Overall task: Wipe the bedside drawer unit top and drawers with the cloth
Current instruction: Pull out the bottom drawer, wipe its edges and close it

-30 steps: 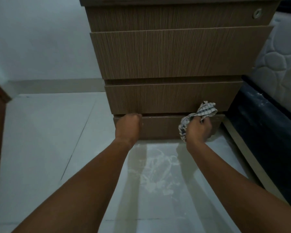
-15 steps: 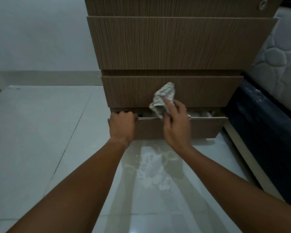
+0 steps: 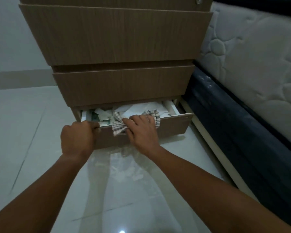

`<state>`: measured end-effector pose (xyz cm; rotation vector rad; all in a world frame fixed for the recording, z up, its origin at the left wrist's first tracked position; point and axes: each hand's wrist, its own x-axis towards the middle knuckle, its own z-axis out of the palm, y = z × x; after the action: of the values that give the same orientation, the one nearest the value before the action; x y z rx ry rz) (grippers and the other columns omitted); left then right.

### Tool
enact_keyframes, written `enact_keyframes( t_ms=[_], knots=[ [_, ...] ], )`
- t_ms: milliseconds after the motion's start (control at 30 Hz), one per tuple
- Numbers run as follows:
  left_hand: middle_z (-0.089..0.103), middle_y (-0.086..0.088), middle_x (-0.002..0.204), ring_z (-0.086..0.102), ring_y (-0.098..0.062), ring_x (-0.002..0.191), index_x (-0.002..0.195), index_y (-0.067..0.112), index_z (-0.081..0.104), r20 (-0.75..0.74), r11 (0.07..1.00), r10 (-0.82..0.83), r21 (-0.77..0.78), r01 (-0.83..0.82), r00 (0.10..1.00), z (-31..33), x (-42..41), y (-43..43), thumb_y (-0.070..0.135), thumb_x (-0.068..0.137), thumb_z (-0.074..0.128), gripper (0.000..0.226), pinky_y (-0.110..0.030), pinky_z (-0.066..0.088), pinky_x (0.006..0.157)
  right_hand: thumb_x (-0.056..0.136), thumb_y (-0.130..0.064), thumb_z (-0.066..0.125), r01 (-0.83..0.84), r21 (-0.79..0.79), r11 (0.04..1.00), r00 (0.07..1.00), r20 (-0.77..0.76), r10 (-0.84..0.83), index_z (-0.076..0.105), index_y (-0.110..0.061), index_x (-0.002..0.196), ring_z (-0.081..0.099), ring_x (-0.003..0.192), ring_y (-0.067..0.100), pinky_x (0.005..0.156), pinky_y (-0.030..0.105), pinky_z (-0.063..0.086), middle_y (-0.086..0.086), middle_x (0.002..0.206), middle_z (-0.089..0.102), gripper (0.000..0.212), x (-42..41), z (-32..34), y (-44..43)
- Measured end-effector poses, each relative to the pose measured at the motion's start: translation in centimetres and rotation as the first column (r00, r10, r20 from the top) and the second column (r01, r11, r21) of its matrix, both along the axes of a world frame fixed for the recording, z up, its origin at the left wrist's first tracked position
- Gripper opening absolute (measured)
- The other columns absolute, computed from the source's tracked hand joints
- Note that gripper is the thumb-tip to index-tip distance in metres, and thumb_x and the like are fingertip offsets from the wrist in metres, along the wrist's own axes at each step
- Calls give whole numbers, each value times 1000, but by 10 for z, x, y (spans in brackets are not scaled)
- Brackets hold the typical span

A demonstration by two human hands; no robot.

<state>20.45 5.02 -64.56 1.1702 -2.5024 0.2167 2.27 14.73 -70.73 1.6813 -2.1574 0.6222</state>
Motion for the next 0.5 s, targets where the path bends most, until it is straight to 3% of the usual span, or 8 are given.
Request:
enact_keyframes(
  t_ms=[133,267,367,433,500],
  knots=[
    [69,-12,63,64,-35,56,78,19,80,-10,992,-121,-32,121,993,4,-26,14,19,87,69,14,-33,43,56,92,-37,47,121,-3,993,992,-43,-121,55,-29,125,51,113,25,103,45,28,1,120,58,35,-62,-12,38],
    [73,-7,74,68,-30,68,86,21,81,-6,979,-183,92,183,983,6,-59,22,18,91,63,20,-35,54,62,89,-27,51,338,-67,939,941,39,-336,54,-24,122,43,128,31,113,54,25,8,130,51,34,-102,-27,62],
    [76,-9,88,70,-31,81,90,25,81,81,967,-206,167,191,975,17,-74,10,22,89,67,14,-35,53,71,93,-23,41,462,-194,865,878,239,-415,53,-17,122,30,142,33,116,55,26,12,145,42,32,-106,-37,60],
    [76,-7,96,70,-30,88,92,27,81,121,945,-231,262,194,965,26,-80,-3,29,85,73,11,-35,53,76,97,-21,36,529,-293,796,819,420,-390,52,-16,125,18,149,30,122,44,21,11,156,30,33,-99,-39,50],
    [76,-6,98,69,-28,91,90,28,81,132,923,-251,333,195,959,30,-84,-12,30,81,77,10,-36,54,79,101,-21,36,650,-354,672,685,656,-317,48,-19,136,15,151,26,120,33,20,7,162,20,38,-91,-36,38]
  ],
)
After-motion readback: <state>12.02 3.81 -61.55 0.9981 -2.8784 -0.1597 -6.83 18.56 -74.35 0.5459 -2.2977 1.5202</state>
